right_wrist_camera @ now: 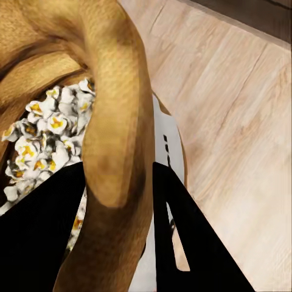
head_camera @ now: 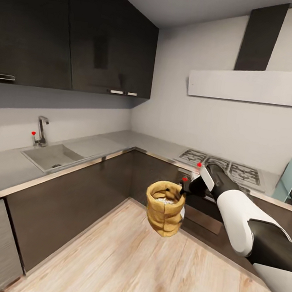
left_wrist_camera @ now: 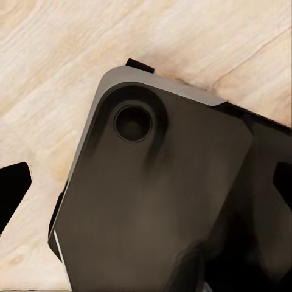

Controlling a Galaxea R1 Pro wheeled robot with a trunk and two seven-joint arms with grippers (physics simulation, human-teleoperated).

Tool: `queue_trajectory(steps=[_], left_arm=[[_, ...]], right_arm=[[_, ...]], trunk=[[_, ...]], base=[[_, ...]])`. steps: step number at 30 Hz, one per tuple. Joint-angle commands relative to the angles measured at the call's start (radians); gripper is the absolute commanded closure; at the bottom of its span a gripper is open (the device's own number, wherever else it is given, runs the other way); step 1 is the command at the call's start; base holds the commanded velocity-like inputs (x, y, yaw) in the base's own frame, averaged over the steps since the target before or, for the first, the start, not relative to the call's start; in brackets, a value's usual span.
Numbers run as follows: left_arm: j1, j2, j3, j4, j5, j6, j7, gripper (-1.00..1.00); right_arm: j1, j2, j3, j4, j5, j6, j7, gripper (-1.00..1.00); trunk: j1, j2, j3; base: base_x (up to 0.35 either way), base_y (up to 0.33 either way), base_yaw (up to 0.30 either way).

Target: In the kitchen, take the popcorn bag from the countertop, put it into the microwave, and heat it until the popcorn is cooked so the cooked popcorn ends up inside the bag.

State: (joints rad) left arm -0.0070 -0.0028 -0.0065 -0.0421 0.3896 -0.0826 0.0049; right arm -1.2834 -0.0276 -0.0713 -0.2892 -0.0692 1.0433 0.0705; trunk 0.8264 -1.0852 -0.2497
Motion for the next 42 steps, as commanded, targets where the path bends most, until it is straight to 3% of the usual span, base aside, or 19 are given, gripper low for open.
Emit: queue_trajectory(steps=[1,9,17,30,35,37,42], left_arm=[[-0.001,0.000,-0.001,0.001,0.005,-0.003,0.000,-1.00],[-0.001,0.001,-0.001,0.001,0.005,-0.003,0.000,-1.00],[-0.001,0.001,0.000,0.001,0.005,-0.003,0.000,-1.00],[-0.001,0.001,-0.001,0.001,0.005,-0.003,0.000,-1.00],[-0.001,0.001,-0.001,0.001,0.005,-0.003,0.000,-1.00],[-0.001,0.001,-0.001,0.001,0.005,-0.003,0.000,-1.00],[-0.001,0.001,-0.001,0.001,0.005,-0.003,0.000,-1.00]], right_arm=[[0.008,-0.011,-0.005,-0.001,-0.003,0.004,0.018,1.00],[0.013,-0.024,-0.005,-0.001,-0.003,0.004,0.031,1.00],[0.013,-0.026,-0.005,0.000,0.003,0.004,0.027,1.00],[0.013,-0.031,-0.005,0.084,0.005,0.004,0.017,1.00],[0.013,-0.068,-0.004,0.112,0.003,0.004,0.023,1.00],[0.013,-0.120,-0.004,0.114,-0.004,0.004,0.030,1.00],[0.013,-0.142,-0.004,0.128,-0.006,0.004,0.031,1.00]], trunk=[[-0.001,-0.001,-0.001],[-0.001,-0.001,-0.001],[-0.001,-0.001,-0.001],[-0.001,-0.001,-0.001],[-0.001,-0.001,-0.001],[-0.001,-0.001,-0.001],[-0.001,-0.001,-0.001]], base=[[-0.347,0.000,0.000],[-0.325,0.000,0.000],[-0.034,0.000,-0.017],[0.000,0.000,-0.268],[0.000,0.000,-0.286],[0.000,0.000,-0.287],[0.000,0.000,-0.287]])
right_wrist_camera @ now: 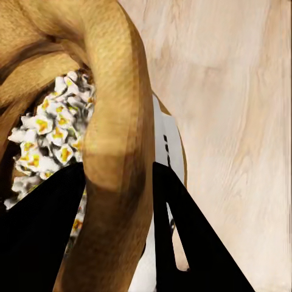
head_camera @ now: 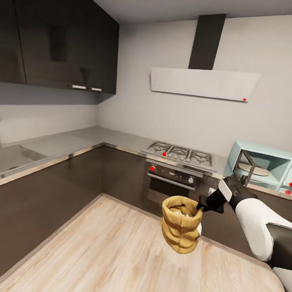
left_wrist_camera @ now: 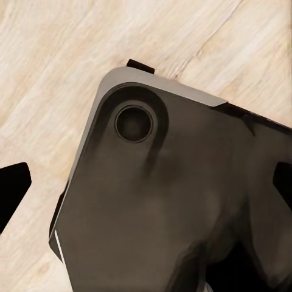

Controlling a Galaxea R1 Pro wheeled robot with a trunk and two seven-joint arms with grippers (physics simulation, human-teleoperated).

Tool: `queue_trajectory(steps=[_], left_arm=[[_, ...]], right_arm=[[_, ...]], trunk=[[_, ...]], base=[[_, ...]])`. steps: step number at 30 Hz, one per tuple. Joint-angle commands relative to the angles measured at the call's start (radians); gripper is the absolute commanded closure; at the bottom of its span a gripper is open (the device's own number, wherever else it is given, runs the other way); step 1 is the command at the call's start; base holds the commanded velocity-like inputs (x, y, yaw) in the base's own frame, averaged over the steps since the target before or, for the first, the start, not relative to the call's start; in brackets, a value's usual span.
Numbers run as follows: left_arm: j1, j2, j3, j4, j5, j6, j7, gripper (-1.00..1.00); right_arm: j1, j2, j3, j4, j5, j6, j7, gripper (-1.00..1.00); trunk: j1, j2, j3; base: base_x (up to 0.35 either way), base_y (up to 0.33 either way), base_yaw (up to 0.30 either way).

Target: In the kitchen, take the popcorn bag from the countertop, put it into the microwave, and heat it until the popcorn is cooked so the cooked popcorn ends up inside the bag.

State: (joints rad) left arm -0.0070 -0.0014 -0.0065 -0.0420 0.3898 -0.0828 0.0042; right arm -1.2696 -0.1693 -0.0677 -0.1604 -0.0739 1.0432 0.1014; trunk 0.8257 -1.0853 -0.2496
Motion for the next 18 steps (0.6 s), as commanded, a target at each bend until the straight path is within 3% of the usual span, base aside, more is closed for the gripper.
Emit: queue_trajectory(steps=[1,3,18], left_arm=[[-0.001,0.000,-0.001,0.001,0.004,-0.003,0.000,-1.00],[-0.001,0.000,-0.001,0.001,0.004,-0.003,0.000,-1.00],[-0.001,0.000,-0.004,0.001,0.001,-0.003,-0.003,-1.00]], right_arm=[[-0.001,-0.007,-0.008,0.000,-0.002,0.004,0.000,1.00],[-0.001,-0.025,-0.007,0.010,-0.003,0.004,0.000,1.00],[-0.001,-0.077,-0.009,0.030,0.004,0.004,0.001,1.00]], trunk=[[0.000,-0.001,-0.001],[0.000,-0.001,-0.001],[0.000,-0.001,-0.001]], base=[[0.000,0.000,-0.287],[0.000,0.000,-0.287],[0.000,0.000,-0.287]])
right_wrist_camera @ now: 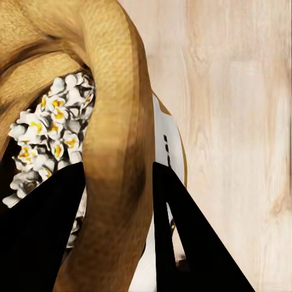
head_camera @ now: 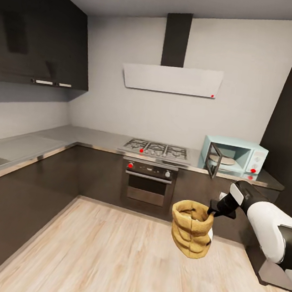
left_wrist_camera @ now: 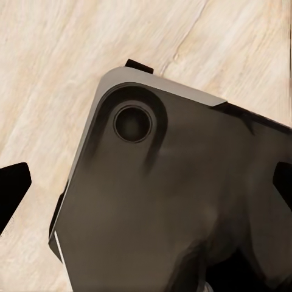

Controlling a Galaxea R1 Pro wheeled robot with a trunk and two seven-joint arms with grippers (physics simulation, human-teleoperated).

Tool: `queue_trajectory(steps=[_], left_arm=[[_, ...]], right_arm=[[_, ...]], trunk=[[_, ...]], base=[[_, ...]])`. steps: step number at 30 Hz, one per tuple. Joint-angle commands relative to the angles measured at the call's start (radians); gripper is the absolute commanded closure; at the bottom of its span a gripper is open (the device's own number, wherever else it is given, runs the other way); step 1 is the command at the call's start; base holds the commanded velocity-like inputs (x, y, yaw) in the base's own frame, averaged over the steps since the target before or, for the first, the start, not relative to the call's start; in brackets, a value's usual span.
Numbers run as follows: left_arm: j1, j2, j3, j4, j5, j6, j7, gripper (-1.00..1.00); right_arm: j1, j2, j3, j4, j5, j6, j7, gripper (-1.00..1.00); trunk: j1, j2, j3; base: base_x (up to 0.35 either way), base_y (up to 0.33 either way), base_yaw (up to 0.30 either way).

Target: In the kitchen, take the popcorn bag from the countertop, put it into the microwave, and heat it until the popcorn is cooked so the cooked popcorn ends up inside the bag.

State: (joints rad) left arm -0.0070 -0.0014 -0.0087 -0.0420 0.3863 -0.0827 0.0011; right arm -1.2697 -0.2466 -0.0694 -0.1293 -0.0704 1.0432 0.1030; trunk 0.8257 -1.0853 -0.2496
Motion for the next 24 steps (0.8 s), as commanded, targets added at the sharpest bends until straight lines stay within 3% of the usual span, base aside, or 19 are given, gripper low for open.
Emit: queue_trajectory(steps=[1,13,19,24], left_arm=[[-0.001,0.000,-0.002,0.001,0.004,-0.003,-0.001,-1.00],[-0.001,0.000,-0.001,0.001,0.004,-0.003,-0.003,-1.00],[-0.001,0.000,0.000,0.001,0.005,-0.003,-0.003,-1.00],[-0.001,0.000,0.000,0.001,0.005,-0.003,-0.003,-1.00]], right_arm=[[0.000,0.000,-0.007,-0.001,0.001,0.004,-0.001,1.00],[0.000,-0.008,-0.008,0.000,-0.002,0.004,0.000,1.00],[0.000,-0.013,-0.007,0.000,-0.003,0.004,0.068,1.00],[0.000,-0.013,-0.008,0.000,-0.006,0.004,0.072,1.00]], trunk=[[0.000,-0.001,-0.001],[0.000,-0.001,-0.001],[0.000,-0.001,-0.001],[0.000,-0.001,-0.001]], base=[[0.000,0.000,-0.287],[0.000,0.000,-0.287],[0.000,0.000,-0.287],[0.000,0.000,-0.287]])
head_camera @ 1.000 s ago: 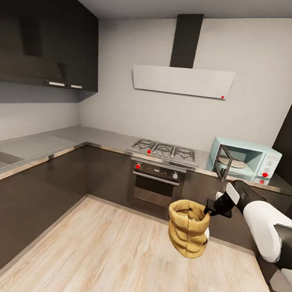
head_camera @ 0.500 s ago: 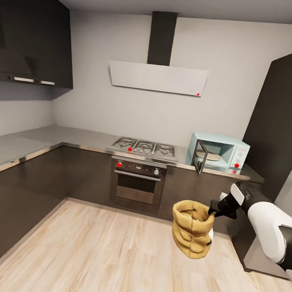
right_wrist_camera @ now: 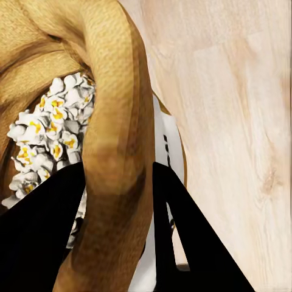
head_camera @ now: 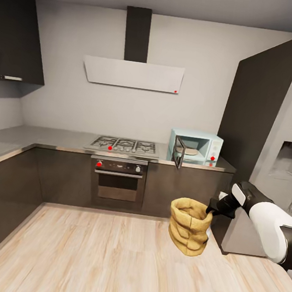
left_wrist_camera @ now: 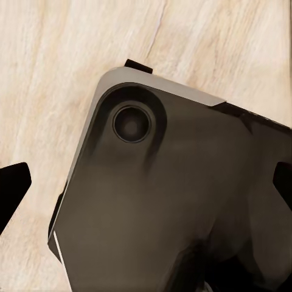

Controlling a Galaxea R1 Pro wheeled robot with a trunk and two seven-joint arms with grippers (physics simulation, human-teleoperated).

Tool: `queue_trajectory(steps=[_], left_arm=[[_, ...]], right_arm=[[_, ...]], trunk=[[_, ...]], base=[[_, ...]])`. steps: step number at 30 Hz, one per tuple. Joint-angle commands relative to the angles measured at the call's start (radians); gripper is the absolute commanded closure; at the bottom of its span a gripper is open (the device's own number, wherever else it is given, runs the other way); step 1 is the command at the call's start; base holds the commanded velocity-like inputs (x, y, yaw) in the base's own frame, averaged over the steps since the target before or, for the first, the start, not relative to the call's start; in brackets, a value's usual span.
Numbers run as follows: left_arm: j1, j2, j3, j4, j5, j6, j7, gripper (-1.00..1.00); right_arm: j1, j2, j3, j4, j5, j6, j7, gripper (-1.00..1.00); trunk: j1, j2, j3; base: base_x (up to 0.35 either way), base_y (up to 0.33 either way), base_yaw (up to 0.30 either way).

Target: In the kitchen, take the popcorn bag from the countertop, put it into the microwave, and heat it until the popcorn is cooked so the cooked popcorn ends up inside the bag.

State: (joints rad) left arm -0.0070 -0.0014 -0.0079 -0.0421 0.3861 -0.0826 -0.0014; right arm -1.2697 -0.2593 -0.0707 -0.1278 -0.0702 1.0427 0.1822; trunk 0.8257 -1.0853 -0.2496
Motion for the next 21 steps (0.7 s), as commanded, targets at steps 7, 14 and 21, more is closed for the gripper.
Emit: queue_trajectory(steps=[7,14,21], left_arm=[[-0.001,0.000,-0.001,0.001,0.005,-0.003,0.000,-1.00],[-0.001,-0.001,-0.003,0.001,0.005,-0.003,0.000,-1.00],[-0.001,-0.001,-0.003,0.001,0.005,-0.003,0.000,-1.00]], right_arm=[[0.000,0.000,-0.006,-0.001,-0.031,0.005,-0.007,1.00],[0.000,0.000,-0.006,-0.001,-0.033,0.005,-0.005,1.00],[0.000,-0.001,-0.006,0.003,-0.034,0.005,-0.004,1.00]], trunk=[[0.000,-0.001,-0.001],[0.000,-0.001,-0.001],[0.000,-0.001,-0.001]], base=[[0.000,0.000,-0.186],[0.000,0.000,-0.004],[0.001,0.000,0.000]])
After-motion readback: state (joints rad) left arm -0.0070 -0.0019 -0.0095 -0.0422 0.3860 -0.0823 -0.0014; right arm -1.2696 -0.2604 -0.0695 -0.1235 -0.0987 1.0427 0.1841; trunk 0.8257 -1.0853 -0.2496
